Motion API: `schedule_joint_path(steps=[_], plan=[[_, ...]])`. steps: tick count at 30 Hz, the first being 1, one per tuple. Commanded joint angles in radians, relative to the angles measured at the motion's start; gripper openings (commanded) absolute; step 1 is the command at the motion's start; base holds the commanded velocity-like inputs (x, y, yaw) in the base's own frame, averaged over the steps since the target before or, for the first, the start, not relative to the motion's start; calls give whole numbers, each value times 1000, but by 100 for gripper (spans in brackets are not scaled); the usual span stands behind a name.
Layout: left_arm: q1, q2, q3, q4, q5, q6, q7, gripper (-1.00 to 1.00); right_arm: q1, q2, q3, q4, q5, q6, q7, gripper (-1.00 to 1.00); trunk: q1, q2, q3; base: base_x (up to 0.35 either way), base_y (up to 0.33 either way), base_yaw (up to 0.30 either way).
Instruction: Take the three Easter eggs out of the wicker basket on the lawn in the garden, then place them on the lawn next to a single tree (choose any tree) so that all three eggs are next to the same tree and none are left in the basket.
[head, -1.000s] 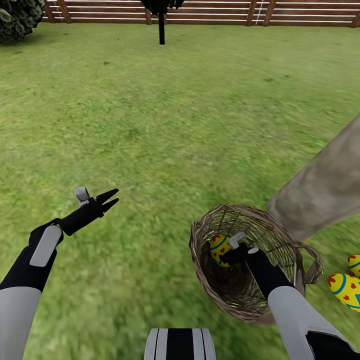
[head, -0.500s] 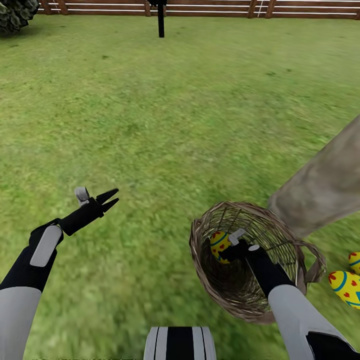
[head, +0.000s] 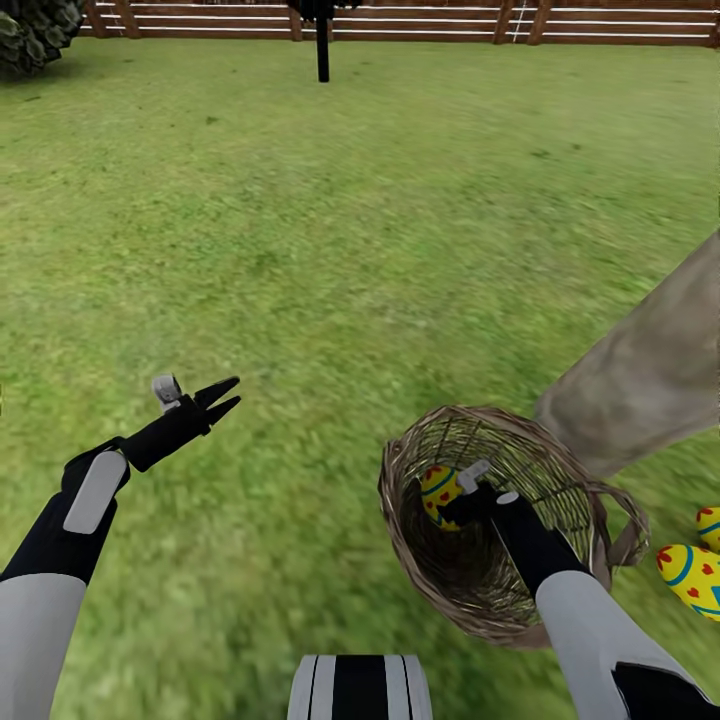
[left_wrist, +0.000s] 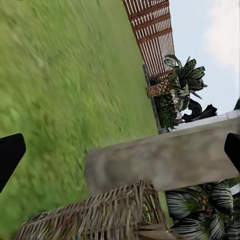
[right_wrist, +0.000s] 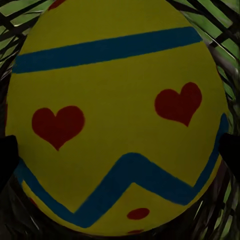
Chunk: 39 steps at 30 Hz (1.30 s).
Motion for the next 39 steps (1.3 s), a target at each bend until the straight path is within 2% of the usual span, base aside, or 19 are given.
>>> schedule_joint_path(steps=[1,20,26,31,39], plan=[[0,0,1,0,3,6,-1,100,0,0,-5,22,20,1,6,-100,0,0,3,0,0,0],[0,-3,-4,3,1,7,1,100,1,-2,-5,24,22,13,7,-100,-9,5,77,0,0,0],[0,-53,-6,7,-7,9,13,100,9,-9,-4,36,19,17,12,-100,-12,6,100,0,0,0],[0,-57,-6,9,-7,10,13,100,11,-6,-4,39,21,17,12,-100,-14,7,119,-1,0,0],[0,-58,-3,9,-3,11,13,100,11,-8,-4,42,18,17,12,-100,-17,9,150,-241,0,0]])
